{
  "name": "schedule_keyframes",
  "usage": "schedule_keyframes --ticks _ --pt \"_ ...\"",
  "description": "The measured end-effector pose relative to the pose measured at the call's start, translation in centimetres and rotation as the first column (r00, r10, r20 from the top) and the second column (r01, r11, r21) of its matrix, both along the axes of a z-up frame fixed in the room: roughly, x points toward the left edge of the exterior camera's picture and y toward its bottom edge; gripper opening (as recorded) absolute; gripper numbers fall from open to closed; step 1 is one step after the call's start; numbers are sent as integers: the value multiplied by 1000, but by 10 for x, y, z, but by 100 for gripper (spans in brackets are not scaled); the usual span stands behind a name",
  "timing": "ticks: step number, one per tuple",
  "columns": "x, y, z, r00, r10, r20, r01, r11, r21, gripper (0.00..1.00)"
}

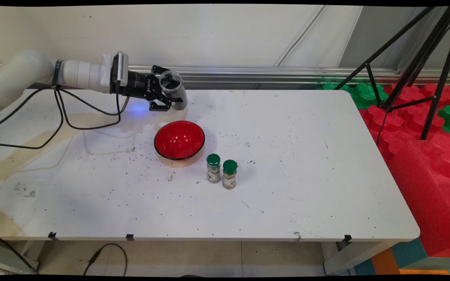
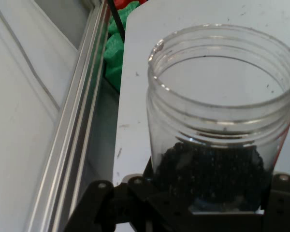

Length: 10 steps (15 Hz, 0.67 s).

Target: Pour the black seasoning powder in the red bowl

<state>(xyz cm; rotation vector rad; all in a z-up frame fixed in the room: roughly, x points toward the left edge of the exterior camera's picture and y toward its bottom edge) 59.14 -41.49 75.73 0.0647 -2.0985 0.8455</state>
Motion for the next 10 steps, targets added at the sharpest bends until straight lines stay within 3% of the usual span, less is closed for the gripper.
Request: schedule_keyframes --ticks 7,10 --pt "-6 6 -3 991 -47 126 65 987 -144 0" --pt "-8 8 -4 978 -66 196 107 973 -206 0"
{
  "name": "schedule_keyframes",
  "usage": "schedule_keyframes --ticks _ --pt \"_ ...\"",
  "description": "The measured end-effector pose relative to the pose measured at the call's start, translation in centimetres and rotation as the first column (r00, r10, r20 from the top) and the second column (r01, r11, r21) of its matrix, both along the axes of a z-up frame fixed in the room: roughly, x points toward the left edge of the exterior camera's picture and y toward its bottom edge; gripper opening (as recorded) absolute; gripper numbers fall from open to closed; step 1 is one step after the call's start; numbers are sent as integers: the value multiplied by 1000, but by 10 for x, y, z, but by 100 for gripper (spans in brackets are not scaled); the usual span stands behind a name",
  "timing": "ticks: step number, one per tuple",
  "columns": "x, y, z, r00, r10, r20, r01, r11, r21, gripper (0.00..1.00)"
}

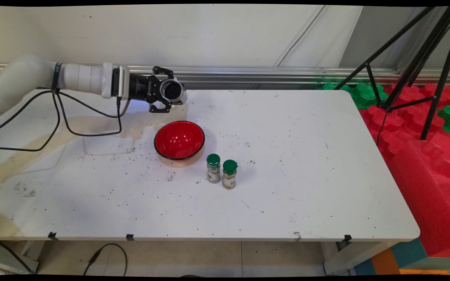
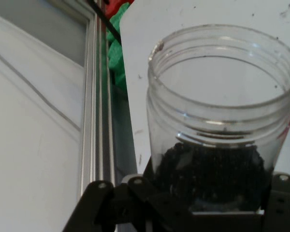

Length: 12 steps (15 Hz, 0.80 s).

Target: Pour the black seasoning powder in the red bowl

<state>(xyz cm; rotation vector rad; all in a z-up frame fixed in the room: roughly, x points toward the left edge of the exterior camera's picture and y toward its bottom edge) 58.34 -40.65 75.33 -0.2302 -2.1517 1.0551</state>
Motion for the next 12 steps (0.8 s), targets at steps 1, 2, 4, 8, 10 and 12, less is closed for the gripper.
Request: schedule_keyframes --ticks 1,2,4,8,10,12 --pt "-1 0 0 1000 -11 22 12 1000 -21 0" --pt "-2 1 -1 999 -24 48 26 999 -43 0" --pt "-4 1 -1 995 -43 91 50 996 -80 0" --pt "-7 1 -2 981 -69 180 98 983 -154 0" --pt "-8 0 -2 972 -79 222 123 975 -188 0" --pt "-9 0 -2 963 -87 254 144 966 -213 0"
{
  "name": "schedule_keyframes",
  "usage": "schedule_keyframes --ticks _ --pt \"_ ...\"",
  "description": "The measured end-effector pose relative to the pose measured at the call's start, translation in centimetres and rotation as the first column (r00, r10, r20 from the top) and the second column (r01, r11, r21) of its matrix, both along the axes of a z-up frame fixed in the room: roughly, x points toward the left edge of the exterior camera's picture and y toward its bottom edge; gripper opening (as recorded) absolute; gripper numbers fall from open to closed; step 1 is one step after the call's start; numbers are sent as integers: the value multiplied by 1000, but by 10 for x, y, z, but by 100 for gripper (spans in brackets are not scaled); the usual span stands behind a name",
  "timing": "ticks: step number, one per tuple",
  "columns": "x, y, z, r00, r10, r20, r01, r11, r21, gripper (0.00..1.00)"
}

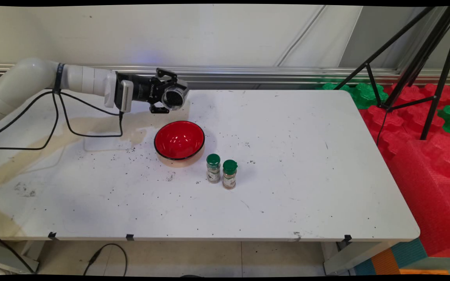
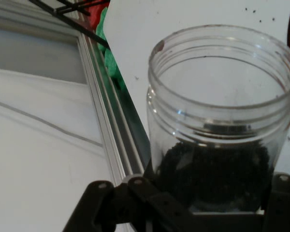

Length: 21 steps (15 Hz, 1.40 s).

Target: Pour the black seasoning powder in the red bowl

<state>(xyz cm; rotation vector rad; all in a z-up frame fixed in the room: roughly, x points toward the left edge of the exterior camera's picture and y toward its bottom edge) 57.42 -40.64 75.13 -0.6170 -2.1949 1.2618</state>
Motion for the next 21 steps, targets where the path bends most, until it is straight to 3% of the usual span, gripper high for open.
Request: schedule_keyframes --ticks 4,9,21 --pt "-4 -1 1 996 -41 78 47 996 -79 0" --pt "-9 -2 3 981 -85 173 114 979 -169 0" --pt "-19 1 9 922 -147 359 273 904 -330 0"
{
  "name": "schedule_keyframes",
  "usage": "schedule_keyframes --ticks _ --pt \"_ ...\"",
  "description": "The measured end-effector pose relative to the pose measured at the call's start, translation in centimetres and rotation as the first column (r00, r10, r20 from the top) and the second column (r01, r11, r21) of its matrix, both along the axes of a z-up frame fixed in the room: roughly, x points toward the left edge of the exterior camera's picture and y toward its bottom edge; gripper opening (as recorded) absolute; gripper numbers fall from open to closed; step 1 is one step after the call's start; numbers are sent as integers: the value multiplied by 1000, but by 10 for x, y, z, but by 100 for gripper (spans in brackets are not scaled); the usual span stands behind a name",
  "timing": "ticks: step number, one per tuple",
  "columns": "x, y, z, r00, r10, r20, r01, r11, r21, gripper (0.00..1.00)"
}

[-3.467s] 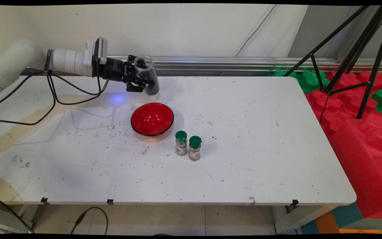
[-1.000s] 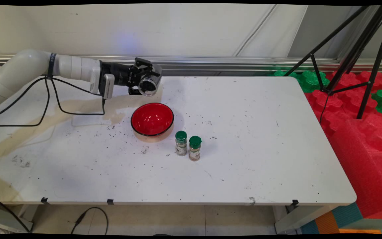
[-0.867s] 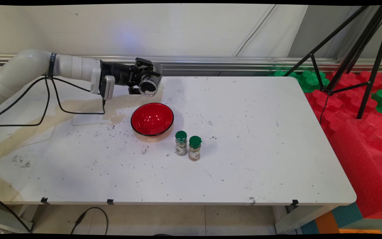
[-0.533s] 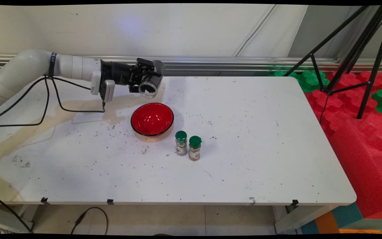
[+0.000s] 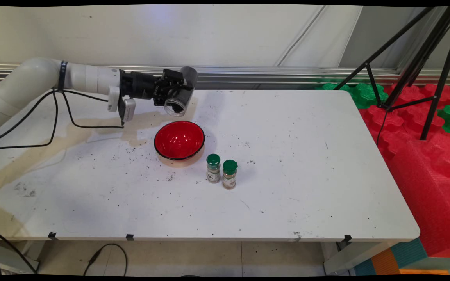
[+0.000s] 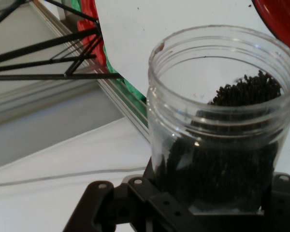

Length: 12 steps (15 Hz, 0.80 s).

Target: Pour the black seasoning powder in the red bowl

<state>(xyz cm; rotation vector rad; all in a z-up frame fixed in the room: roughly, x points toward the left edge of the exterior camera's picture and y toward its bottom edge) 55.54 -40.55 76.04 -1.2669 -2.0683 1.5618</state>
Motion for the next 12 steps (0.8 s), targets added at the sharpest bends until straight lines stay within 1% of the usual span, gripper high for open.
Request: schedule_keyframes --ticks 6,12 --pt "-6 2 4 996 -53 68 59 995 -84 0" --pt "-8 8 6 990 -84 113 99 986 -136 0"
